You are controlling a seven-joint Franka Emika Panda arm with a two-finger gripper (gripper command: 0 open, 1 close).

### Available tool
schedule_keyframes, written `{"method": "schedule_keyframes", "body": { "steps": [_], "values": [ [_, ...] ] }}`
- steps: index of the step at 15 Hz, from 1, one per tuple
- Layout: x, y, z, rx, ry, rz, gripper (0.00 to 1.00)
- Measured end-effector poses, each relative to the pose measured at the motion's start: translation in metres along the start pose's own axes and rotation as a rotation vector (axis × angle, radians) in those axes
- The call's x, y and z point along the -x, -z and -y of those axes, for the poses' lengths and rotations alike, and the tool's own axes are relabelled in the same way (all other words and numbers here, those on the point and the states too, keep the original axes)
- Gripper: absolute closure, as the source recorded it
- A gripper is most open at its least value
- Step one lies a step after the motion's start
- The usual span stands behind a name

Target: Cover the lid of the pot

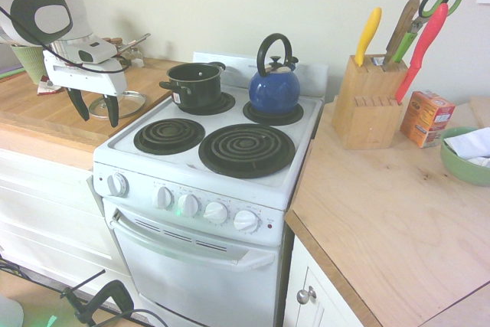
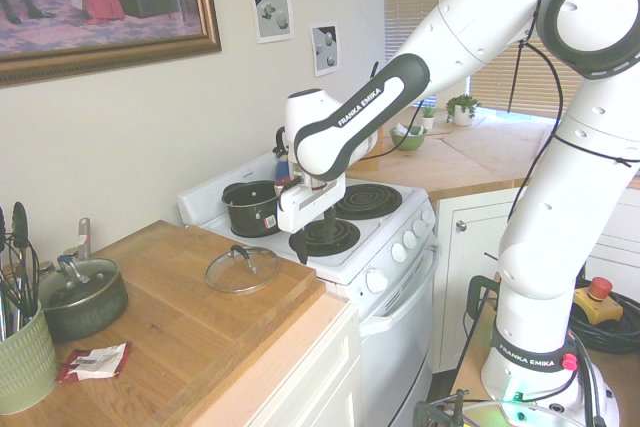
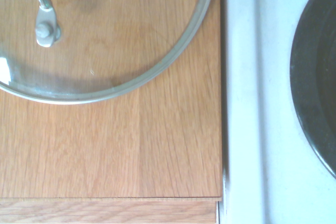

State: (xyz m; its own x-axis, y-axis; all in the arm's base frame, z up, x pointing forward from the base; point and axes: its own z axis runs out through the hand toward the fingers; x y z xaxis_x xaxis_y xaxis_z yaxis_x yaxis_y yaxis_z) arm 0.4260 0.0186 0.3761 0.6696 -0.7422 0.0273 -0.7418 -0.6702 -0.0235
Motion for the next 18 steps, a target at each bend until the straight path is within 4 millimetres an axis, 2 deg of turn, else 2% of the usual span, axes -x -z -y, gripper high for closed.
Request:
{"method": "schedule_keyframes", "body": {
  "steps": [2, 4, 7, 10, 12, 14, 17, 18],
  "values": [
    [0.000, 0.000, 0.000, 0.000, -0.002, 0.000, 0.00],
    [-0.002, 0.011, 0.009, -0.024, -0.024, -0.010, 0.00],
    [0.001, 0.038, 0.045, -0.076, -0.061, -0.034, 0.00],
    [0.001, 0.048, 0.090, -0.099, -0.088, -0.031, 0.00],
    [-0.010, 0.041, 0.117, -0.100, -0.118, -0.018, 0.00],
    [-0.026, 0.027, 0.138, -0.088, -0.148, -0.007, 0.00],
    [-0.046, 0.003, 0.154, -0.058, -0.173, 0.009, 0.00],
    [-0.049, -0.002, 0.157, -0.048, -0.175, 0.016, 1.00]
  ]
}}
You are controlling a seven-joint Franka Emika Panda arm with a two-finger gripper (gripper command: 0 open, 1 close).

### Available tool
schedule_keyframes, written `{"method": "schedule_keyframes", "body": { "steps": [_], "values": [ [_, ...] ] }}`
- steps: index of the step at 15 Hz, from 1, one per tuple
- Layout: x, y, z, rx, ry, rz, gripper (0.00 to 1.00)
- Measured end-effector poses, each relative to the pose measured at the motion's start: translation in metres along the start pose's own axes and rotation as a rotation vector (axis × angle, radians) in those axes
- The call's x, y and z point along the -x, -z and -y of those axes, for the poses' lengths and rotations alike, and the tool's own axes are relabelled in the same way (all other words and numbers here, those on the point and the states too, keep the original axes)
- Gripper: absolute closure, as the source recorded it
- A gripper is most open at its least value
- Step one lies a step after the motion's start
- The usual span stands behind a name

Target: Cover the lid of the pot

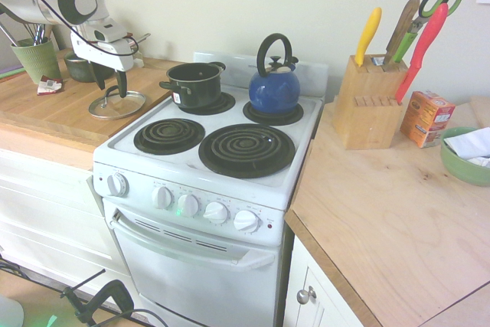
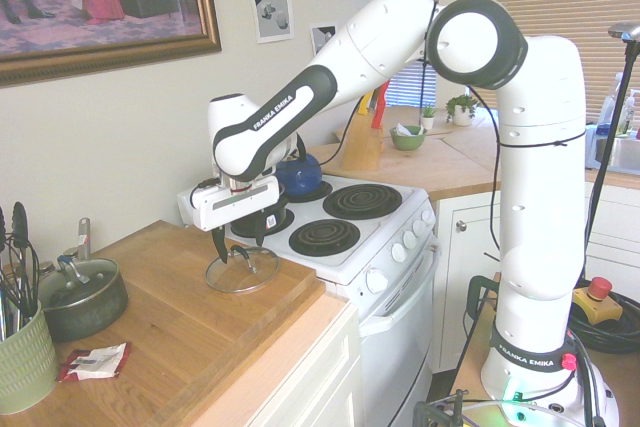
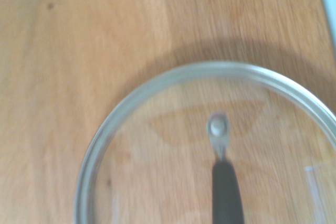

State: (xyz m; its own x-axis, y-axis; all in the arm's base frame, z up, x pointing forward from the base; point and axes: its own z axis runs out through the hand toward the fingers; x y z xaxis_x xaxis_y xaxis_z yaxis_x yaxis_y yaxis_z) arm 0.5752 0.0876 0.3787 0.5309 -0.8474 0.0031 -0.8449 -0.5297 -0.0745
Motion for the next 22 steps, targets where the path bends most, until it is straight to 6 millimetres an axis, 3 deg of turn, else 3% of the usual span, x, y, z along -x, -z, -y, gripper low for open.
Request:
{"method": "schedule_keyframes", "body": {
  "steps": [4, 22],
  "values": [
    [0.0017, -0.0081, 0.0067, 0.014, 0.003, 0.004, 1.00],
    [0.0012, -0.0087, 0.0081, 0.013, -0.017, -0.012, 1.00]
  ]
}}
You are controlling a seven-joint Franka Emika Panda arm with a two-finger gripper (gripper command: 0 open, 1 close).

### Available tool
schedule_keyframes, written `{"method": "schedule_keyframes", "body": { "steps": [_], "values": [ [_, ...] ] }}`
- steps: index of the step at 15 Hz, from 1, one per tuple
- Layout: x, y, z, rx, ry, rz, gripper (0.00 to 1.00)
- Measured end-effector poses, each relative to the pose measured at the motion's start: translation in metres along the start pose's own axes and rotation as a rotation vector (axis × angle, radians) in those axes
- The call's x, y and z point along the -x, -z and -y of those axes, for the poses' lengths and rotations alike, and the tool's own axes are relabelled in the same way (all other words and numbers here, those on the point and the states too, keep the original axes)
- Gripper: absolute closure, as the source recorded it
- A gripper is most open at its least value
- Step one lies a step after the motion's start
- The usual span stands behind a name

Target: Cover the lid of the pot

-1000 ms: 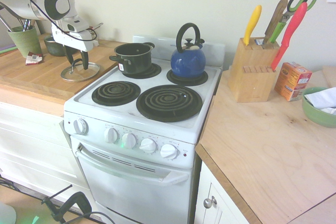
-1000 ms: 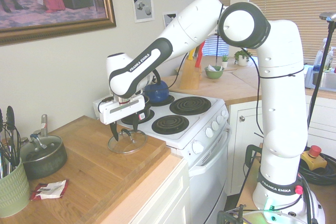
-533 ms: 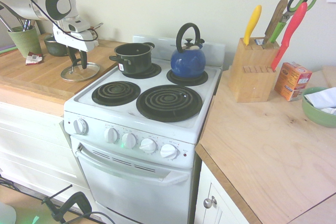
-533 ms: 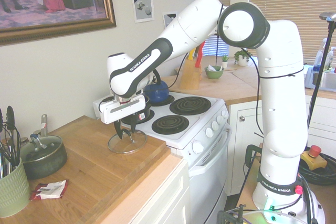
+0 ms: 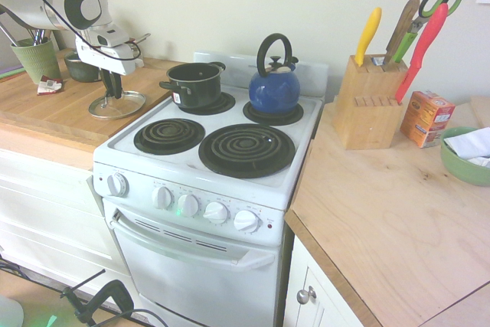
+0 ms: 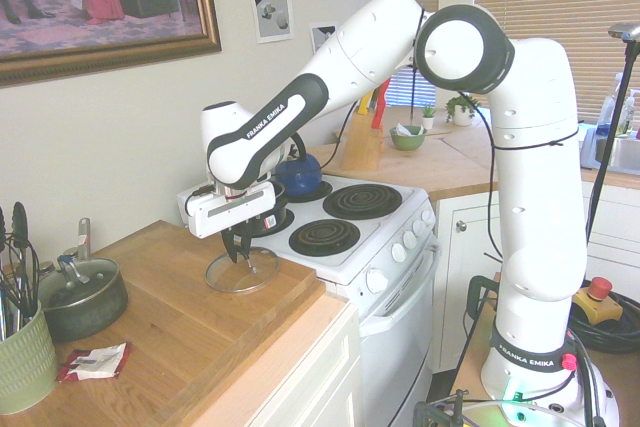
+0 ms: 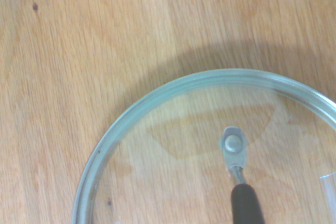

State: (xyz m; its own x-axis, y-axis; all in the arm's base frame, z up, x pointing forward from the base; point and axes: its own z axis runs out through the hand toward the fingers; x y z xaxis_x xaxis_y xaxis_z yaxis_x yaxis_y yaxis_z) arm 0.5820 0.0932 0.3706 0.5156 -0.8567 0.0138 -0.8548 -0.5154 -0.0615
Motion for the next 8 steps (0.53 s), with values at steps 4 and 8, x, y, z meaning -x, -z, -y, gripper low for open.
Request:
{"method": "schedule_keyframes", "body": {
  "steps": [4, 8],
  "values": [
    [-0.006, 0.005, 0.001, -0.008, -0.008, -0.005, 1.00],
    [-0.010, 0.048, 0.013, -0.060, -0.012, -0.022, 1.00]
  ]
}}
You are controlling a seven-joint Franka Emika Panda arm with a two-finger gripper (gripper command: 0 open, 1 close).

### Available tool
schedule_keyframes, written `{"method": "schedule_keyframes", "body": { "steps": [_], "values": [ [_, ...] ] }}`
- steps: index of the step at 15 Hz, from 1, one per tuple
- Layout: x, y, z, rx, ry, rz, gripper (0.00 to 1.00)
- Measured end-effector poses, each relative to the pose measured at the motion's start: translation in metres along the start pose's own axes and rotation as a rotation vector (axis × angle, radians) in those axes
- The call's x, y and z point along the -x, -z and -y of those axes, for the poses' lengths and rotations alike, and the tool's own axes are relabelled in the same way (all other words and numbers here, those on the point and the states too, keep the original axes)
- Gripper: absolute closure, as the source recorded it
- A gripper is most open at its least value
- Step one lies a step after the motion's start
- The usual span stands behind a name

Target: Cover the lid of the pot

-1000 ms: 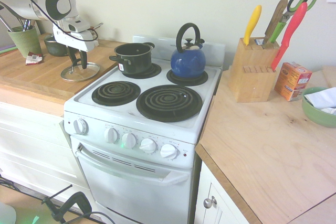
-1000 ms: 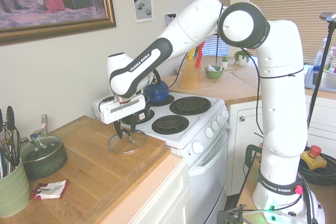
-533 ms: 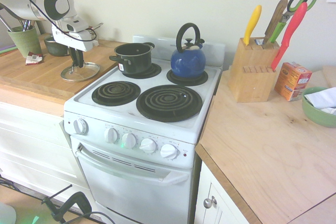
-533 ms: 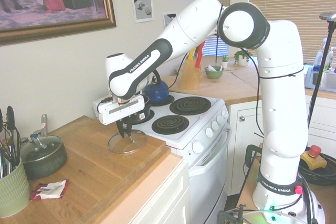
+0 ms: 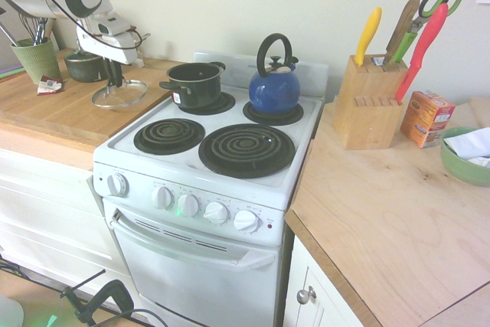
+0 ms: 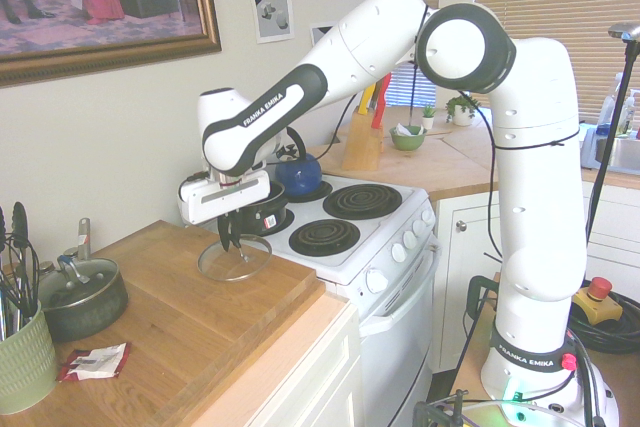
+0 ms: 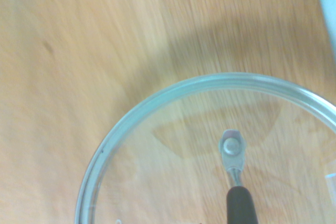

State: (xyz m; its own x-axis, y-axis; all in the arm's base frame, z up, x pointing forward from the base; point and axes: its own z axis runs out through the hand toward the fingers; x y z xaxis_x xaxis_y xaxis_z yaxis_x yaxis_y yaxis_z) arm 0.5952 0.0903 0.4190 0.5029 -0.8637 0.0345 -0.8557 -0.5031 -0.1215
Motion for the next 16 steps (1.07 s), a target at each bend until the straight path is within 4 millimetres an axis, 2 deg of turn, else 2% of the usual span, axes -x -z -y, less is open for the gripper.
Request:
{"method": "schedule_keyframes", "body": {
  "steps": [3, 5, 7, 9, 13, 16],
  "values": [
    [-0.023, 0.052, -0.002, -0.041, -0.048, -0.008, 1.00],
    [-0.055, 0.080, -0.009, -0.055, -0.097, -0.019, 1.00],
    [-0.092, 0.096, -0.020, -0.063, -0.145, -0.019, 1.00],
    [-0.129, 0.099, -0.028, -0.063, -0.188, -0.017, 1.00],
    [-0.194, 0.078, -0.031, -0.052, -0.253, 0.005, 1.00],
    [-0.221, 0.062, -0.017, -0.050, -0.266, 0.011, 1.00]
  ]
}}
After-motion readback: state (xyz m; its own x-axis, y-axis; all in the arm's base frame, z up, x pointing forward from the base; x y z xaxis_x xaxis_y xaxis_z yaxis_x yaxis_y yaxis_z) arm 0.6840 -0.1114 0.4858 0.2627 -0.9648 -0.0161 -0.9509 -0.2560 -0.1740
